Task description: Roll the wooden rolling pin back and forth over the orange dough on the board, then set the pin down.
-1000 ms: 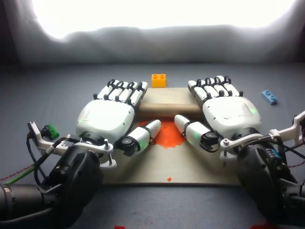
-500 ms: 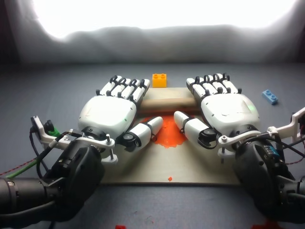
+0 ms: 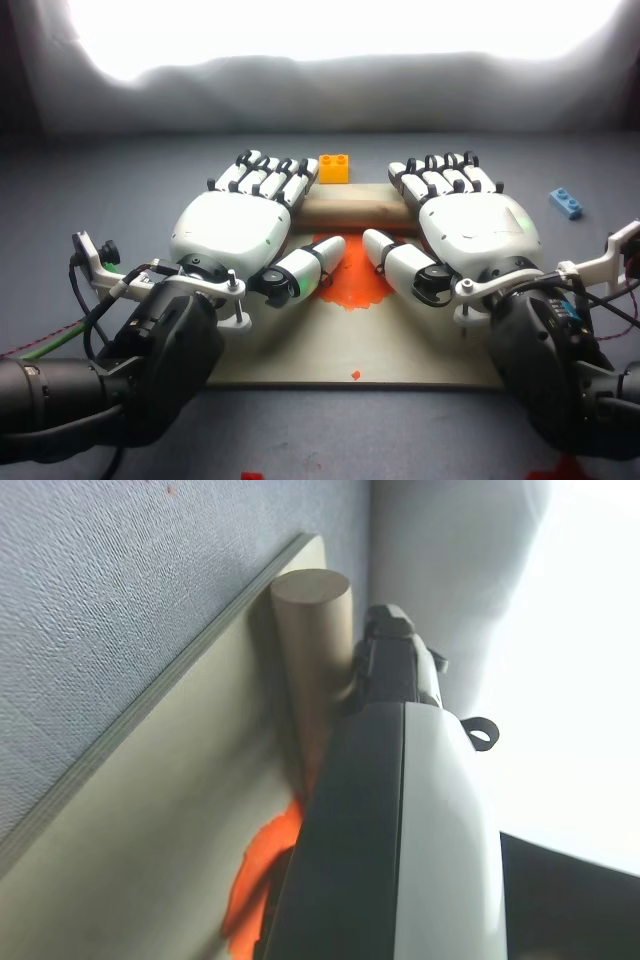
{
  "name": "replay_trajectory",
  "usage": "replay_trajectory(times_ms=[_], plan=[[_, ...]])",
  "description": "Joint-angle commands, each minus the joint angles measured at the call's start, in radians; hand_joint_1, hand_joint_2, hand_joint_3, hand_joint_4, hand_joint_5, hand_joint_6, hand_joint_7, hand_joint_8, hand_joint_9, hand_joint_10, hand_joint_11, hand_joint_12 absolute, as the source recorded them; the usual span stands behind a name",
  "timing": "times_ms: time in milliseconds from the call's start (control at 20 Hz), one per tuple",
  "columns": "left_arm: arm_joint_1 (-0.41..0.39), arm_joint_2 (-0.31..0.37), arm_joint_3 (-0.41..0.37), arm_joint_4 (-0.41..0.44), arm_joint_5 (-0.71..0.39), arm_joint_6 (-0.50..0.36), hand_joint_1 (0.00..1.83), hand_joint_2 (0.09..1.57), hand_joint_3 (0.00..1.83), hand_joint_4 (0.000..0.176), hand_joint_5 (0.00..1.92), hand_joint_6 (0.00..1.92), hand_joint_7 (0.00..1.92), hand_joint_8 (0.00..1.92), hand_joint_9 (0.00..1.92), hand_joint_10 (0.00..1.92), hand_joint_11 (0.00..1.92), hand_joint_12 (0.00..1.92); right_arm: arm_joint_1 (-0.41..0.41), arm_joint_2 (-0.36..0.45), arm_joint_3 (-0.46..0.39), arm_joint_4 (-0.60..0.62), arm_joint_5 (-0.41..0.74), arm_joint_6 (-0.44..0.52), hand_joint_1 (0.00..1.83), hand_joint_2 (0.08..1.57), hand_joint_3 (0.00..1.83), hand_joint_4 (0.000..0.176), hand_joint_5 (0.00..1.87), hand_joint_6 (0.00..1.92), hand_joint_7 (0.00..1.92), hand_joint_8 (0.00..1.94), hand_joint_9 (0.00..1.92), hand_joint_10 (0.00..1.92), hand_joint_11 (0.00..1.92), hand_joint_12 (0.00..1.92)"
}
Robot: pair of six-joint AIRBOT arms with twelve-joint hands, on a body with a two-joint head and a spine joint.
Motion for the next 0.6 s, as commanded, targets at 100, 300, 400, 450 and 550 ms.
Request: replay_trajectory(times_ms=[100,300,400,450,550], plan=[[-0.002,-0.001,0.02,0.003,-0.032,0.038,0.0,1.46,0.0,0.0,0.03,0.01,0.11,0.0,0.09,0.0,0.0,0.14,0.015,0.003,0.008,-0.062,0.091,0.013,0.0,1.35,0.0,0.0,0.16,0.01,0.14,0.0,0.09,0.0,0.0,0.11],[-0.002,0.001,0.019,0.002,-0.024,0.046,0.0,1.46,0.0,0.0,0.03,0.0,0.12,0.0,0.1,0.01,0.0,0.14,0.016,0.003,0.01,-0.062,0.091,0.015,0.0,1.34,0.0,0.0,0.13,0.0,0.12,0.01,0.07,0.0,0.0,0.02],[-0.002,0.001,0.016,0.002,-0.017,0.05,0.0,1.46,0.0,0.0,0.03,0.0,0.12,0.0,0.1,0.0,0.0,0.09,0.016,0.003,0.01,-0.062,0.091,0.019,0.0,1.34,0.0,0.0,0.13,0.0,0.13,0.01,0.08,0.01,0.0,0.03],[-0.002,0.001,0.015,0.002,-0.014,0.053,0.0,1.46,0.0,0.0,0.02,0.0,0.11,0.0,0.09,0.0,0.0,0.09,0.017,0.003,0.01,-0.062,0.091,0.025,0.0,1.34,0.0,0.0,0.13,0.0,0.12,0.0,0.07,0.01,0.0,0.03],[-0.002,0.001,0.013,0.001,-0.007,0.056,0.0,1.46,0.0,0.0,0.02,0.0,0.11,0.0,0.09,0.0,0.0,0.07,0.019,0.002,0.01,-0.062,0.091,0.03,0.0,1.34,0.0,0.0,0.14,0.0,0.13,0.0,0.08,0.0,0.0,0.09]])
